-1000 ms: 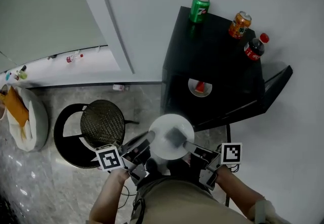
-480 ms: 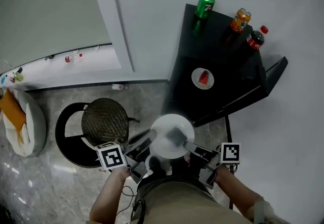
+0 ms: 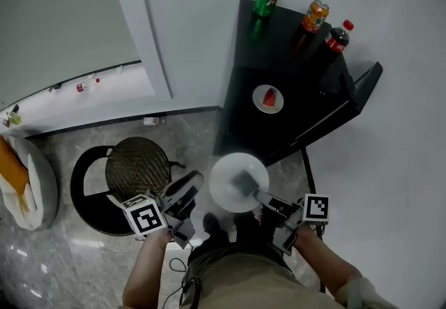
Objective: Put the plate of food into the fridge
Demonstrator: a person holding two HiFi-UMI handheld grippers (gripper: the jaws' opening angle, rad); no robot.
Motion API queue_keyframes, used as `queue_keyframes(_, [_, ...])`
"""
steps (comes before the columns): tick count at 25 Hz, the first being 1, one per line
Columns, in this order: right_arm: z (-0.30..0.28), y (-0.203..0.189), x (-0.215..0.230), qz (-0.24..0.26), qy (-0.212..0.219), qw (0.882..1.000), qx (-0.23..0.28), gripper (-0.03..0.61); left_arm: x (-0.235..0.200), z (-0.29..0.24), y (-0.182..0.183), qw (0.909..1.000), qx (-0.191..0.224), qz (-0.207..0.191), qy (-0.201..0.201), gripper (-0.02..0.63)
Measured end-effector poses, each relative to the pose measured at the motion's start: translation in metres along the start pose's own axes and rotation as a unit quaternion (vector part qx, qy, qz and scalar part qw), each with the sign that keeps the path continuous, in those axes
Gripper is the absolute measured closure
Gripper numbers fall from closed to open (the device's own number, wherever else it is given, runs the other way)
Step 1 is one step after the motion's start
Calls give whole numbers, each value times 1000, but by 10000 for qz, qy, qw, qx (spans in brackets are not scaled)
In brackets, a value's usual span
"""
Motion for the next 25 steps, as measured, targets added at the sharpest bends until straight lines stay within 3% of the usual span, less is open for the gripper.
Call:
queue_keyframes(5, [11, 21, 15, -42, -33, 9993, 375, 552, -7, 2, 0, 9990, -23, -387, 240, 523])
queue_keyframes(9, [10, 43, 34, -165, 27, 9982, 573, 552, -3, -12, -8, 9978, -175, -643, 69, 600])
queue_keyframes(17, [0, 88, 83, -274, 62, 9968, 745, 552, -20, -41, -35, 9923, -587, -1010, 410, 604])
queue_keyframes(25, [-15, 140, 152, -255, -76, 9945, 1010, 552, -44, -72, -56, 9915, -617, -1009, 535, 604])
Point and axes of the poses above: the fingertips, and each gripper's own axes: z backward along the fingers, x to its right, y out of its top, the point moved 4 cm from there along z, backward along the fingers, and after that the axes turned 2 degrees about y, right-handed, at the moved point
